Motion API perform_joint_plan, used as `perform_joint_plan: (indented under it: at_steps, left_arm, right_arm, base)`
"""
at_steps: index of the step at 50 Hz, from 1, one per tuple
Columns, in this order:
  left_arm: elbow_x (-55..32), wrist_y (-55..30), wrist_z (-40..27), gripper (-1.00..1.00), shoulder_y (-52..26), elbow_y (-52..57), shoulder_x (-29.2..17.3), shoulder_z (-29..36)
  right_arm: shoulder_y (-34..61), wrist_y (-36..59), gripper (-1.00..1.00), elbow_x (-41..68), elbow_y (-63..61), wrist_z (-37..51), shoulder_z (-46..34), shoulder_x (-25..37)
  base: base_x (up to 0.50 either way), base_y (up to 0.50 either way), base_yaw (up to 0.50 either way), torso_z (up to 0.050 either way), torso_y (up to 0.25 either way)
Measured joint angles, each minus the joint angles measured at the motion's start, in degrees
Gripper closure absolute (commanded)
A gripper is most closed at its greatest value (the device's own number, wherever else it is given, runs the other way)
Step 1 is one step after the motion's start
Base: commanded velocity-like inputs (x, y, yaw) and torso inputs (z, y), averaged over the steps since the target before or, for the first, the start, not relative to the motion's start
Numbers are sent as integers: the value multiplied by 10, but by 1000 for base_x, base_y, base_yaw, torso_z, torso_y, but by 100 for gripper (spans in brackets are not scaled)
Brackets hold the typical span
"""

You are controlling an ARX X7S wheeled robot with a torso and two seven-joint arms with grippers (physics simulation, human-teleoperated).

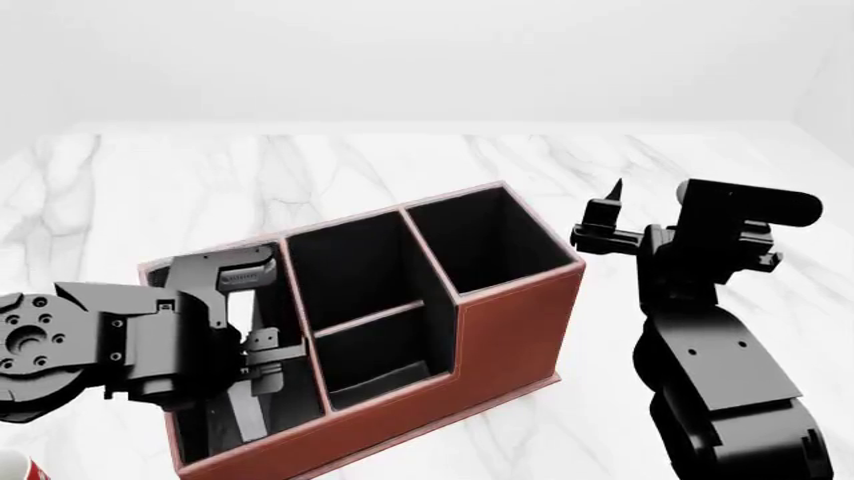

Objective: Pick up the book and place it in the left compartment of the caddy.

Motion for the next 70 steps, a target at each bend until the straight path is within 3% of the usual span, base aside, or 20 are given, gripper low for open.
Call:
perform_joint_plan:
  at_steps: [12, 13, 39, 62, 70]
  left_arm:
    - [10, 3, 10, 100, 8, -9, 4, 2]
    - [11, 4, 12, -100, 9, -9, 4, 1]
    - [25, 1, 22, -100, -9, -6, 3, -10]
    - [-58, -30, -66, -100, -136, 94, -41, -70]
    - [49, 12, -50, -100, -137, 144, -50, -89]
  right_arm:
    - [-1, -2, -100, 2, 1, 1, -2, 1]
    - [-1, -2, -100, 2, 1, 1, -2, 1]
    - [0, -2, -100, 6, 1, 4, -5, 4]
    - [3, 0, -100, 10, -3, 7, -9, 6]
    - [7, 6, -100, 16, -21, 7, -10, 7]
  base:
    - [0, 0, 0, 1, 1]
    - [0, 0, -3, 0, 0]
    - [0, 0, 0, 0, 0]
    - [0, 0, 0, 0, 0]
    - [0, 0, 0, 0, 0]
